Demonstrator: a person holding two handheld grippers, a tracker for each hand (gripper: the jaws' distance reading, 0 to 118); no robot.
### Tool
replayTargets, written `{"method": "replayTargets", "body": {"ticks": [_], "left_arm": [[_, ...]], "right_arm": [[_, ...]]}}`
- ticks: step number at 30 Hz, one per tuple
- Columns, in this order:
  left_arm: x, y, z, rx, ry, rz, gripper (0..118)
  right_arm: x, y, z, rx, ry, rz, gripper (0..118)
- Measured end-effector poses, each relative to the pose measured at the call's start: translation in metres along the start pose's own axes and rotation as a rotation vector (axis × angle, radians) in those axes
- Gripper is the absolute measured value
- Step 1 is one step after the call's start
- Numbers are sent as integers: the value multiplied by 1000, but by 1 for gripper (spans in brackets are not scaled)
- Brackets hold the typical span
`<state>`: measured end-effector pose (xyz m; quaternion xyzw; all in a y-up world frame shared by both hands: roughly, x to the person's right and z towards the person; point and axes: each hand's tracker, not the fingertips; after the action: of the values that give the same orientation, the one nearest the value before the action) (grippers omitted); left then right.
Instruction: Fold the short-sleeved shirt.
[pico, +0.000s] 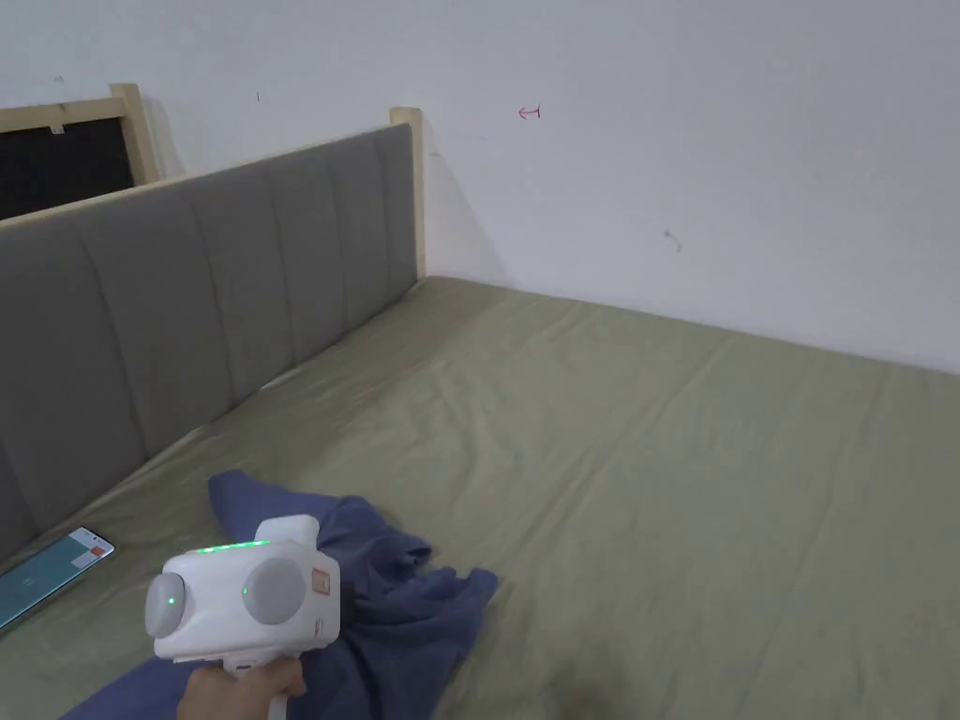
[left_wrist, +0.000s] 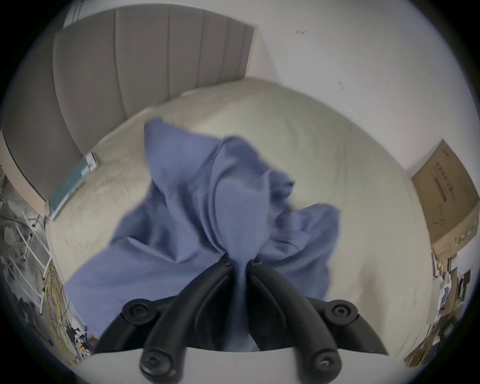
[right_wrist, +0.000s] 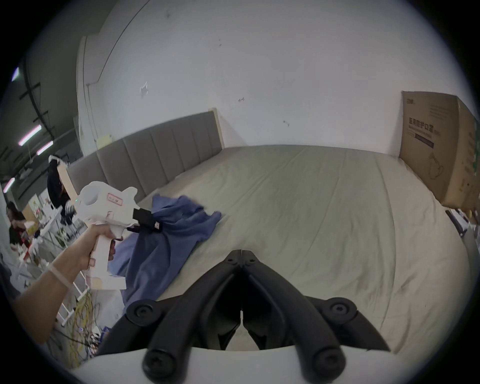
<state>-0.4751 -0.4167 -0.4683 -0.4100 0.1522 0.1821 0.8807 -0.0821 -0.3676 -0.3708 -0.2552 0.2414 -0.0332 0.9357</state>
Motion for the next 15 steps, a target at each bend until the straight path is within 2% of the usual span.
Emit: {"method": "replayTargets", "body": {"ticks": [2, 6, 10, 15], "left_arm": [[14, 8, 25, 9, -26, -3, 2], [45, 31, 79, 142, -100, -37, 2], [110, 43, 141, 232, -175, -189, 2], [206, 38, 199, 311, -446, -321, 2]], "right_arm": [[5, 3, 5, 8, -6, -16, 0], [16, 9, 23, 54, -38, -42, 0], [31, 16, 42, 104, -69, -93, 0], [57, 29, 77, 191, -163, -118, 0]]}}
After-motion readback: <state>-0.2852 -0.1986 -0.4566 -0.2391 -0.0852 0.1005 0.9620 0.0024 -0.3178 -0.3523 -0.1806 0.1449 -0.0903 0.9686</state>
